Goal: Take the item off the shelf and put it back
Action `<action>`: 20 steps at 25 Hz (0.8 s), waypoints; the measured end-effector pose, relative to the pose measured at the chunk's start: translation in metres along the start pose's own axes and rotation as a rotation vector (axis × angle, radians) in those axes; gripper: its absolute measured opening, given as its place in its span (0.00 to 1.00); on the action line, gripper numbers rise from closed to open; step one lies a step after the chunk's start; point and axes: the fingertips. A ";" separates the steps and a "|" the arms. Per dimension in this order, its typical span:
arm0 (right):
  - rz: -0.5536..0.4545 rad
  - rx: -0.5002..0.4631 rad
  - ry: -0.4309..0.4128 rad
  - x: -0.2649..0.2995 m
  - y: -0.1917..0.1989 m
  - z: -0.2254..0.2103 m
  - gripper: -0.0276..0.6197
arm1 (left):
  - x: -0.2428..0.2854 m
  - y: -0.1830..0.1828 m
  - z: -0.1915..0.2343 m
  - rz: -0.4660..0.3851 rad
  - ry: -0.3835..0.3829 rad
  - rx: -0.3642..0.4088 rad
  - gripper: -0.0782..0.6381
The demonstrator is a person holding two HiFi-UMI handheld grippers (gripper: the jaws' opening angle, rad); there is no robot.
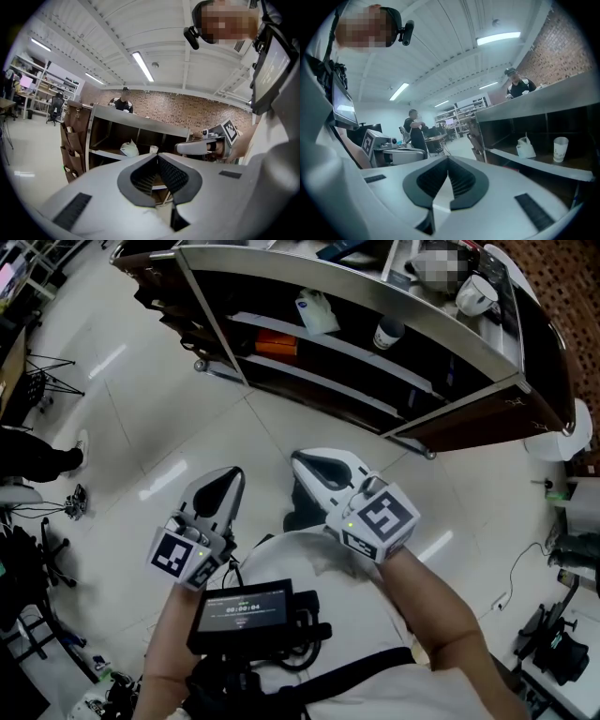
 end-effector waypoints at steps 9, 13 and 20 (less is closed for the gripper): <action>0.008 0.059 -0.043 0.056 -0.002 -0.075 0.06 | 0.078 -0.010 0.047 -0.013 0.044 -0.048 0.12; 0.030 0.045 0.009 0.074 0.003 -0.121 0.06 | 0.107 -0.002 0.074 0.029 0.019 -0.006 0.12; 0.069 0.046 0.124 0.087 0.013 -0.198 0.13 | 0.164 -0.003 0.083 0.122 0.071 0.011 0.13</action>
Point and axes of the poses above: the fingertips, and each gripper's own axes: x forward along the fingers, z to its left, y out of its underside, and after that the axes turned 3 degrees about -z, right-handed
